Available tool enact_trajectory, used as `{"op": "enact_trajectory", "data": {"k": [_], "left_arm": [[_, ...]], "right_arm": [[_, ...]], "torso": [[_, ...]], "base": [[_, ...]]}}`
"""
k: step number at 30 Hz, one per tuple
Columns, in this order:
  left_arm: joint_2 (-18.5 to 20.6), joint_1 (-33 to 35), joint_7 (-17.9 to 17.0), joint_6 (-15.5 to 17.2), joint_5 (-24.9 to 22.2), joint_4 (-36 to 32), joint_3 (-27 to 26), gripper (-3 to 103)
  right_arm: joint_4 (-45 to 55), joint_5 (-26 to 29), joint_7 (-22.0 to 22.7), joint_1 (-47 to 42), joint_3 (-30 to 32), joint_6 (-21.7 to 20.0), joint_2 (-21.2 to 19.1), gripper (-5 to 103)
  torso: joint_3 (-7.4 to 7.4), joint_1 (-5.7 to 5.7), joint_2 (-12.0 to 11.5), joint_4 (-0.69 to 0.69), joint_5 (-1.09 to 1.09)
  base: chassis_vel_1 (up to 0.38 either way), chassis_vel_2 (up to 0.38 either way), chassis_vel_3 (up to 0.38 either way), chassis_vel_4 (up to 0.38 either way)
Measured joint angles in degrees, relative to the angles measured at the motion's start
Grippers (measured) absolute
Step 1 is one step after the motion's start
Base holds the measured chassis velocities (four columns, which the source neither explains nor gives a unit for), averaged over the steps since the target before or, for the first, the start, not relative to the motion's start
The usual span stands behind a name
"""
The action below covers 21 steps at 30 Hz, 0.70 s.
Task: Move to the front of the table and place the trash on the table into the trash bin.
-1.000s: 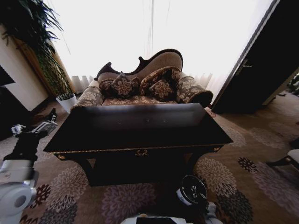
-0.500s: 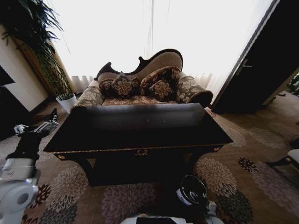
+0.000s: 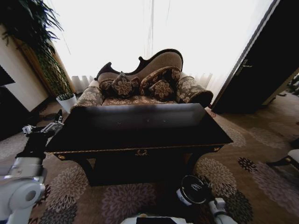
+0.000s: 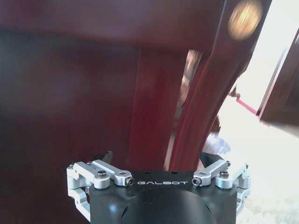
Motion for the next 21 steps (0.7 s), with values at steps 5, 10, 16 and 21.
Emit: {"op": "enact_trajectory", "data": {"k": [5, 10, 16, 21], "left_arm": [[-0.66, -0.85, -0.16, 0.20, 1.62, 0.71, 2.56, 100], [-1.14, -1.32, -0.72, 0.52, 2.61, 1.06, 3.98, 100], [-1.23, -1.83, -0.89, 0.63, 2.62, 1.58, 4.07, 100], [-1.23, -1.85, -4.08, 2.18, 2.96, 2.00, 3.81, 100]], "right_arm": [[7.40, -0.48, -0.15, -5.17, 3.05, 2.36, 1.65, 100], [14.65, -0.68, -0.04, -8.83, 4.33, 3.54, 2.92, 100], [23.68, -0.58, 2.32, -11.51, 5.65, 2.78, 5.11, 100], [30.99, 0.11, 2.75, -12.74, 7.93, 2.85, 5.46, 100]], "torso": [[0.00, 0.00, 0.00, 0.00, 0.00], [0.00, 0.00, 0.00, 0.00, 0.00], [0.00, 0.00, 0.00, 0.00, 0.00], [0.00, 0.00, 0.00, 0.00, 0.00]], "base": [[0.000, 0.000, 0.000, 0.000], [0.000, 0.000, 0.000, 0.000], [0.000, 0.000, 0.000, 0.000], [0.000, 0.000, 0.000, 0.000]]}}
